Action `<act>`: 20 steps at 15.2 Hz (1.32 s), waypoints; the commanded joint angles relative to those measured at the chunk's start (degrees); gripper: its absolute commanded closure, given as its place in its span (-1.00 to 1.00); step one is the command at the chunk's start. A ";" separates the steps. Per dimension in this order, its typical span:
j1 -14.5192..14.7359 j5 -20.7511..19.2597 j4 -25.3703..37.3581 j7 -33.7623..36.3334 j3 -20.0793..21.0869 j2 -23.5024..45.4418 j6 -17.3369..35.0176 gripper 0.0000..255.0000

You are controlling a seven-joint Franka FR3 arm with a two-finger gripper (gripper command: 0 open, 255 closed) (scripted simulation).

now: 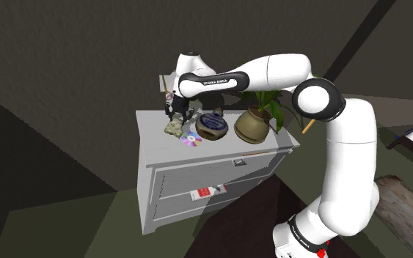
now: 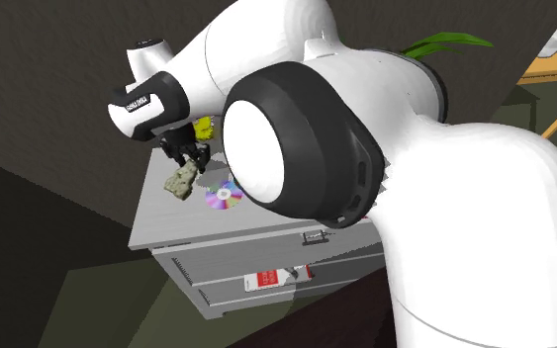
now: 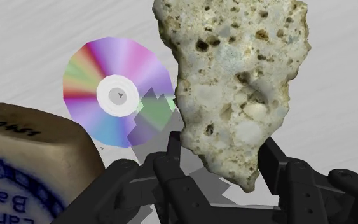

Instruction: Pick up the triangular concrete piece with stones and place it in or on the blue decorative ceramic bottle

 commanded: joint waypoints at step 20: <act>-5.69 3.10 -0.42 -6.83 0.35 -8.20 -7.19 1.00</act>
